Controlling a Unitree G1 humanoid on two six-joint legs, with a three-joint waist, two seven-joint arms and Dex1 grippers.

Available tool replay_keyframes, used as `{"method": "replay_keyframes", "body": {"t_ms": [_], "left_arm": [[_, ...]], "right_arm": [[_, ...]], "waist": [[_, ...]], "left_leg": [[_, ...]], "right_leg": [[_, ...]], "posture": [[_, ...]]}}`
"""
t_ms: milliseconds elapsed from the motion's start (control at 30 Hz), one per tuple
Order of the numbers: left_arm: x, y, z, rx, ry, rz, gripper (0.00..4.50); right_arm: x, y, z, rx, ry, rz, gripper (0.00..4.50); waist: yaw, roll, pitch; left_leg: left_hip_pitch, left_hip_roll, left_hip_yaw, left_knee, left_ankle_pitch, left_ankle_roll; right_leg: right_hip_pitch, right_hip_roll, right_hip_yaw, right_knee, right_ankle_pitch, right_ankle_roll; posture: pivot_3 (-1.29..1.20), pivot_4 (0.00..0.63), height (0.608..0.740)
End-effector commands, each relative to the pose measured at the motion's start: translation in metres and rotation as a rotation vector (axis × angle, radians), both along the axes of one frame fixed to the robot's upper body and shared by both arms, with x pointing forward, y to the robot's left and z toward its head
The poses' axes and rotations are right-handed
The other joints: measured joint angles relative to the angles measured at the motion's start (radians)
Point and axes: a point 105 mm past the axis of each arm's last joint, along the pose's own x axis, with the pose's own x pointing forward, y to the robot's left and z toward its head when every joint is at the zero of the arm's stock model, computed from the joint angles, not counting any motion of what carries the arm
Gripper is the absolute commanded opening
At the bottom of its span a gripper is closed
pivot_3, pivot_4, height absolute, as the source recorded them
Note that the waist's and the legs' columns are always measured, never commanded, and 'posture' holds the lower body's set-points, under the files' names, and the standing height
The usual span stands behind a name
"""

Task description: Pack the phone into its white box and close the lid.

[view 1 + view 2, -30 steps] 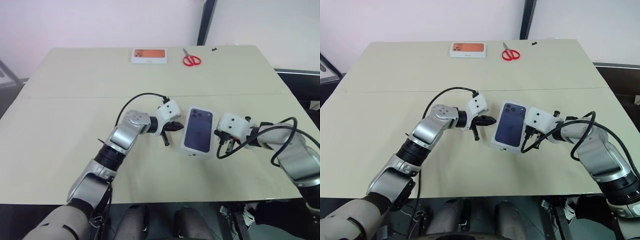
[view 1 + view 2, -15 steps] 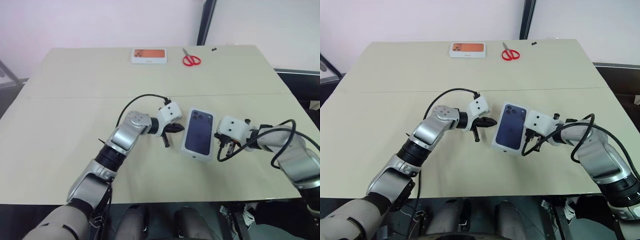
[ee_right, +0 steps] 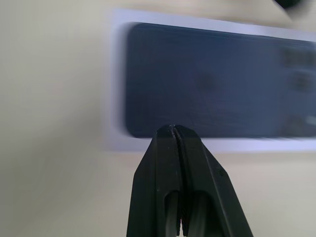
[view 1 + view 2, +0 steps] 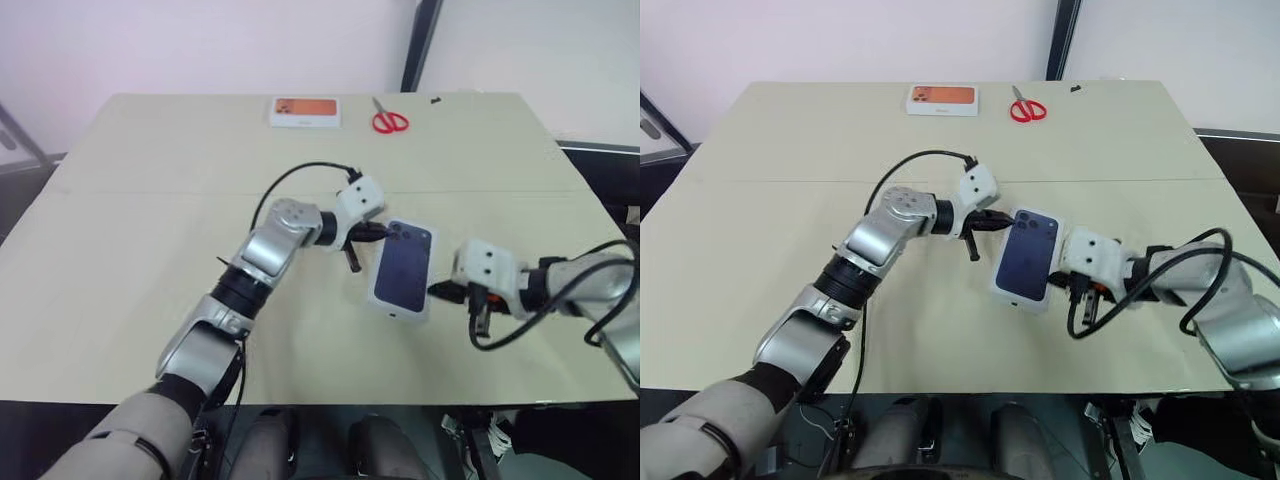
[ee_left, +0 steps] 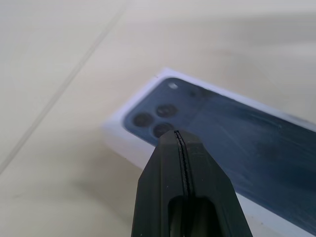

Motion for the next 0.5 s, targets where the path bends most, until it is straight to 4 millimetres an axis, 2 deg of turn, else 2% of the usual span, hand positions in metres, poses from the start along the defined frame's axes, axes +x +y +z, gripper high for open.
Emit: {"method": "replay_keyframes", "body": {"t_ms": [33,167,367,433,500], "left_arm": [[0.003,-0.002,-0.019,0.131,-0.022,-0.008,0.0],[-0.001,-0.004,-0.034,0.17,0.009,-0.025,0.0],[-0.004,-0.001,-0.043,0.177,0.024,-0.022,0.0],[0.001,0.0,-0.035,0.13,0.007,0.012,0.0],[0.012,0.003,-0.011,0.024,-0.057,0.062,0.0]], "right_arm": [[-0.003,0.013,-0.006,0.001,-0.018,0.004,0.06],[0.001,0.011,-0.022,-0.03,-0.013,-0.04,0.06],[-0.001,0.007,-0.03,-0.063,0.006,-0.044,0.06],[0.003,0.006,-0.026,-0.056,-0.017,-0.048,0.06],[0.012,0.007,-0.013,-0.009,-0.075,-0.059,0.06]], "waist": [[-0.001,0.0,0.0],[0.002,-0.001,-0.001],[0.001,-0.002,-0.002],[0.001,-0.002,-0.003],[0.0,-0.003,-0.003]], "left_leg": [[0.0,0.0,0.0,0.0,0.0,0.0],[0.001,0.0,0.0,0.0,0.0,0.0],[0.008,0.0,0.0,-0.002,0.0,0.0],[0.009,0.0,-0.001,-0.002,0.0,0.0],[0.009,0.0,-0.001,-0.002,0.0,0.0]], "right_leg": [[0.0,0.0,0.0,0.0,0.0,0.0],[0.001,0.0,0.0,0.0,0.0,0.0],[0.009,0.0,0.0,-0.003,0.0,0.0],[0.01,0.0,0.0,-0.004,0.0,0.0],[0.01,0.0,0.0,-0.004,0.0,0.0]], "posture": [[0.0,0.15,0.74],[0.0,0.15,0.74],[0.0,0.15,0.74],[0.0,0.15,0.74],[0.0,0.15,0.74]]}}
